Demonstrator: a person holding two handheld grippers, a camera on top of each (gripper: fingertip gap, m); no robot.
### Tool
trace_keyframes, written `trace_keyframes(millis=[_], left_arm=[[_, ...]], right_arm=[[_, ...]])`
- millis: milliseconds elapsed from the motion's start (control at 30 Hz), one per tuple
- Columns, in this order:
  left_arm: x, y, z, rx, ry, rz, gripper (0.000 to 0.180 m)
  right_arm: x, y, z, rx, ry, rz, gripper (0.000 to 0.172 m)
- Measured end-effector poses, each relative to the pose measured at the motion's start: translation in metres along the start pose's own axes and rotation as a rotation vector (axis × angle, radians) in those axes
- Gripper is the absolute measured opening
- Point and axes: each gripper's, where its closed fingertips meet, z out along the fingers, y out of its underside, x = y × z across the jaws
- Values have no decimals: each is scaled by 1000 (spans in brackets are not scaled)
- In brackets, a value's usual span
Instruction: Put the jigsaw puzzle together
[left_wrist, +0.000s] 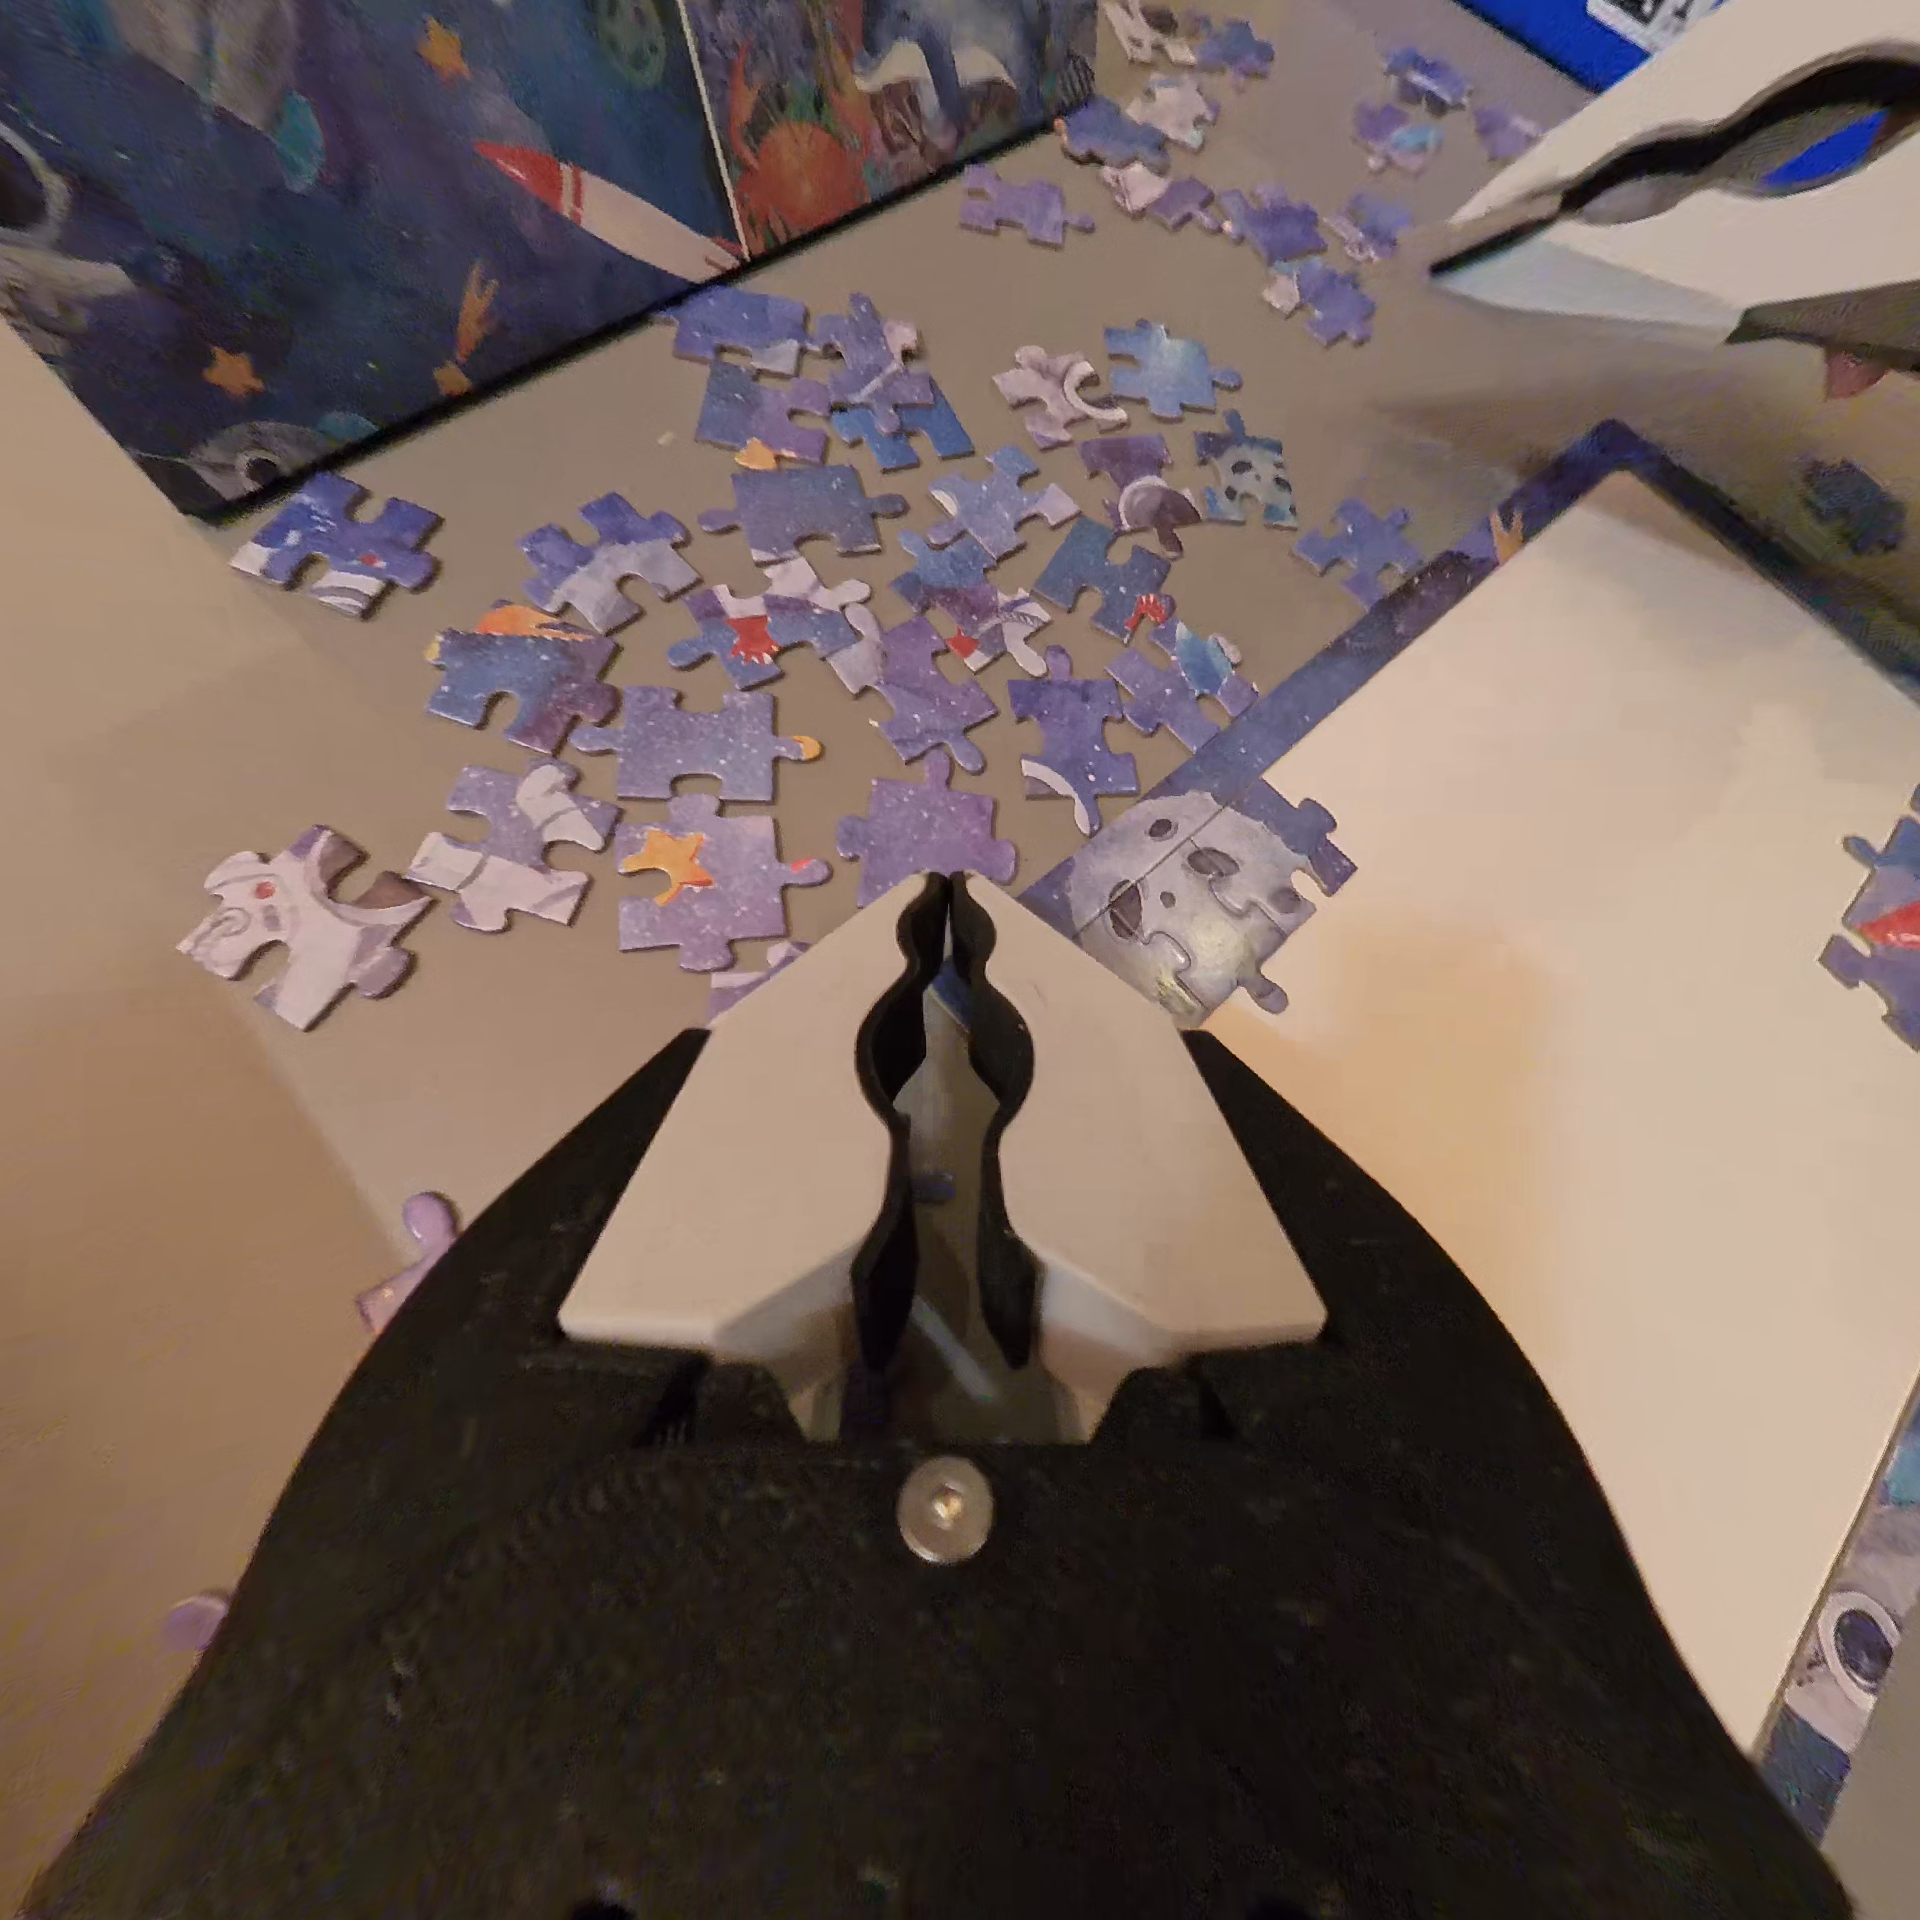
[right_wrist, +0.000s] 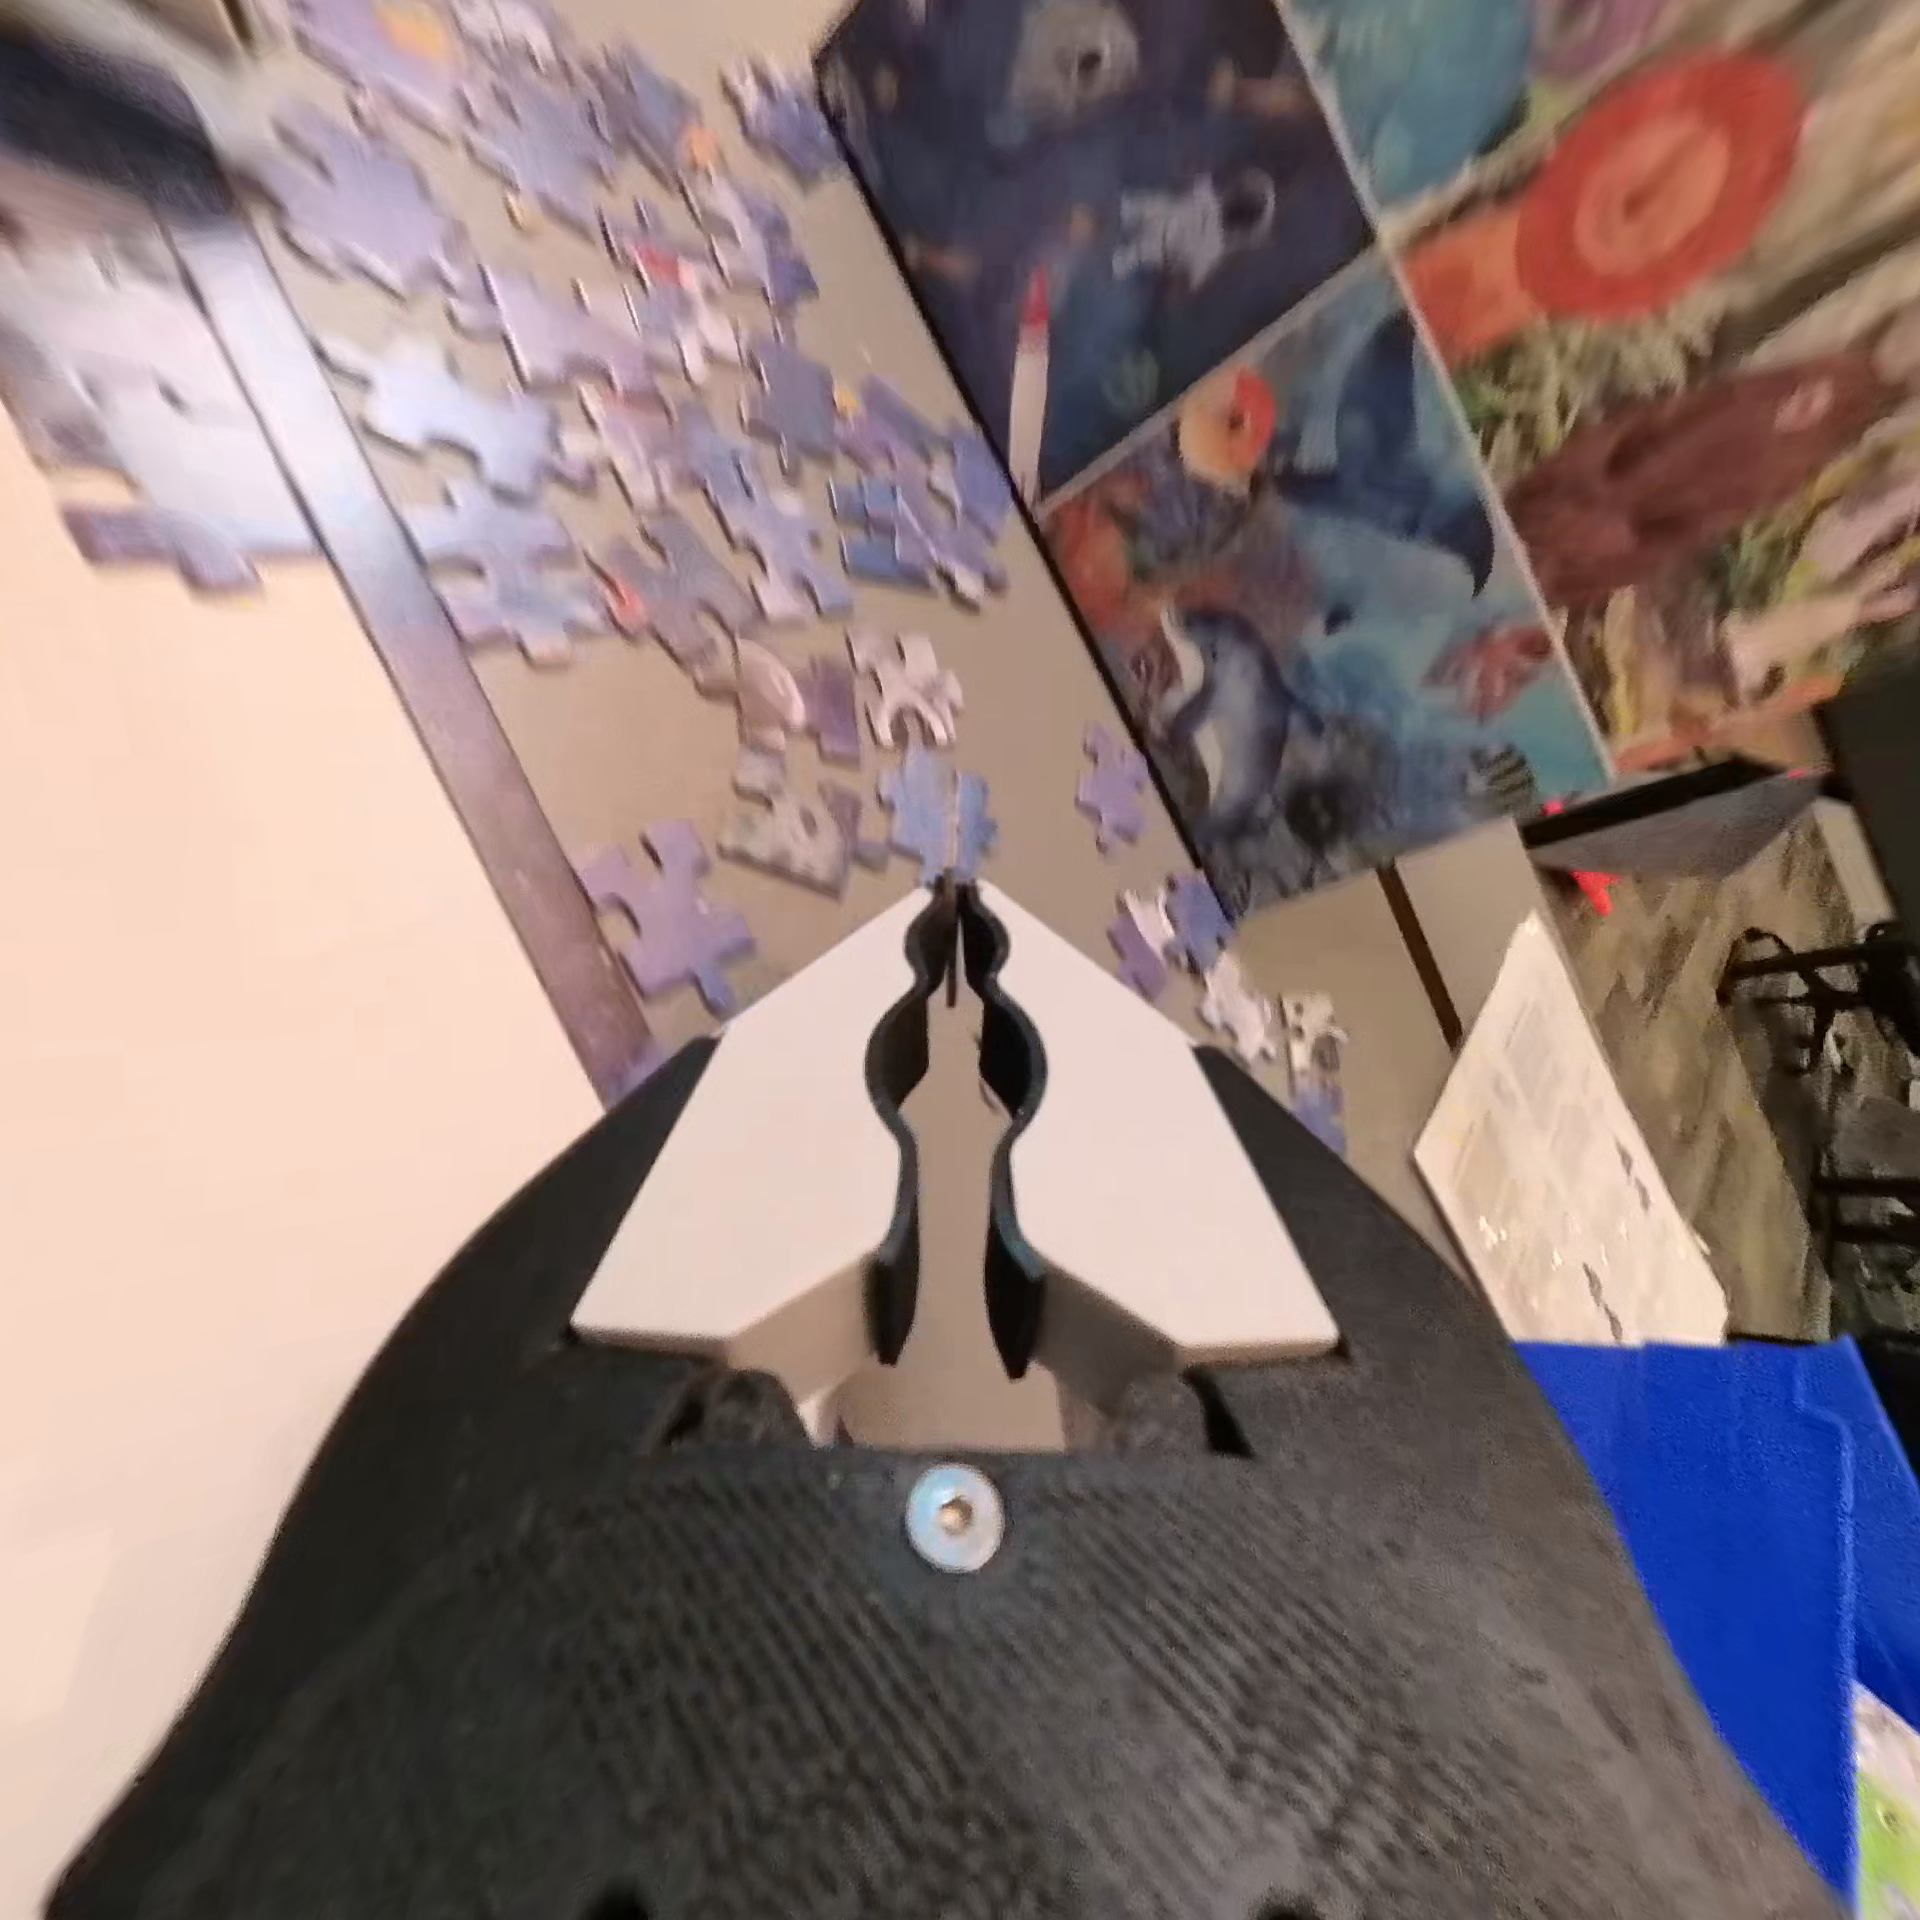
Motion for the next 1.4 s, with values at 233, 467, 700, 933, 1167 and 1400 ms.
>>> trace_keyframes(millis=[233,467,700,933,1167,1400], left_arm=[[-12,-11,-8,77,-56,-32,0],[-21,-16,-13,110,-111,-25,0],[-29,-10,-10,59,-223,76,0],[-35,-7,-10,19,-324,180,0],[-38,-9,-12,21,-375,226,0],[-39,-9,-12,18,-398,248,0]], right_arm=[[1,38,-4,-97,-28,-90,9],[6,25,-11,-3,-47,15,14],[9,19,-7,82,-87,216,18],[13,6,-9,161,-101,328,21],[12,0,-8,189,-109,377,21],[11,-3,-7,186,-102,378,20]])
